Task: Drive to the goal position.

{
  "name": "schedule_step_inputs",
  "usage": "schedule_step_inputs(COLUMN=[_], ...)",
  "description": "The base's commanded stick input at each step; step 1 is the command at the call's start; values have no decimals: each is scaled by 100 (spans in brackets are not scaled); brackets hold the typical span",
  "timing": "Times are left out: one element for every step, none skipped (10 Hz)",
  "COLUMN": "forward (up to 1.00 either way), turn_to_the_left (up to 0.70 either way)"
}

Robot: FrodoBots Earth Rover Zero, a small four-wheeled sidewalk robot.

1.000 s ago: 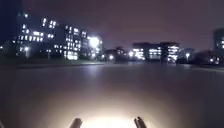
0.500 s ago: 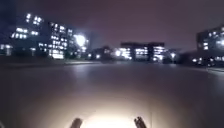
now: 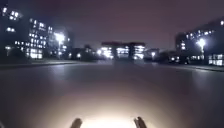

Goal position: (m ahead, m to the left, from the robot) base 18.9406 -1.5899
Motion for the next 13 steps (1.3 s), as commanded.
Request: schedule_step_inputs(forward=[100,100,100,100,100,100,100,100,100,100,100,100,100], turn_to_the_left=[0,-28,-40,-40,-40,-40,-40,-40,-40,-40,-40,-14,0])
